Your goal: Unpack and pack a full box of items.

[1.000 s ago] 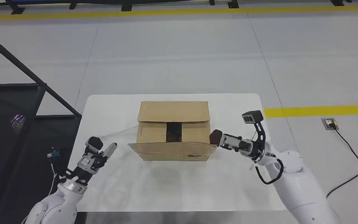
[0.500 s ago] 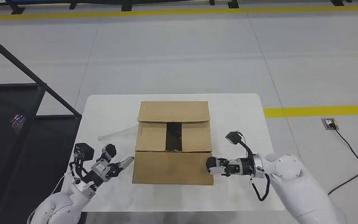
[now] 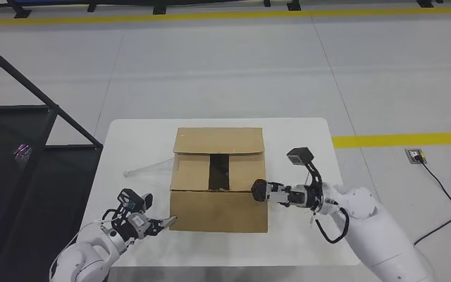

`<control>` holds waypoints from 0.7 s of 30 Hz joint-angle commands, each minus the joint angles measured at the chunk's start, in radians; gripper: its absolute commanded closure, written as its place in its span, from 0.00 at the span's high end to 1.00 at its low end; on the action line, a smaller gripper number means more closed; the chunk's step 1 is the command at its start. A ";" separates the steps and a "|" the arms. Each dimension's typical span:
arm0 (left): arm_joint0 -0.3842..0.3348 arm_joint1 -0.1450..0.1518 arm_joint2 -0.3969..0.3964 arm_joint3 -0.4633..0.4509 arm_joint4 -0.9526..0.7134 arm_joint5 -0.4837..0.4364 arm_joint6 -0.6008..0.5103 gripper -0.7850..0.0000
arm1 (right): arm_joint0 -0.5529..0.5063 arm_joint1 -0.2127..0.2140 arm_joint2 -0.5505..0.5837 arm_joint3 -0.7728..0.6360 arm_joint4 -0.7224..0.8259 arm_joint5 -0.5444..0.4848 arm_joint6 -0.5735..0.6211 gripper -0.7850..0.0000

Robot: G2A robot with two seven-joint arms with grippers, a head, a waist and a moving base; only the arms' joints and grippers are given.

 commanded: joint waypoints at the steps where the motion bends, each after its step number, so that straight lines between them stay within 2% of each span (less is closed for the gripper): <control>1: 0.000 0.000 0.000 0.000 -0.001 0.000 -0.001 1.00 | 0.014 -0.007 -0.004 0.022 0.035 0.038 -0.048 1.00; 12: 0.000 0.000 0.000 0.000 -0.001 0.000 -0.001 1.00 | 0.005 -0.008 -0.011 -0.004 0.027 0.040 -0.052 1.00; 16: 0.016 0.001 0.006 -0.039 -0.020 -0.008 0.001 1.00 | 0.019 -0.028 -0.063 -0.006 -0.043 0.150 -0.176 1.00; 21: 0.035 0.003 0.011 -0.075 0.036 0.023 0.009 1.00 | 0.085 -0.069 -0.131 0.107 0.015 0.244 -0.243 1.00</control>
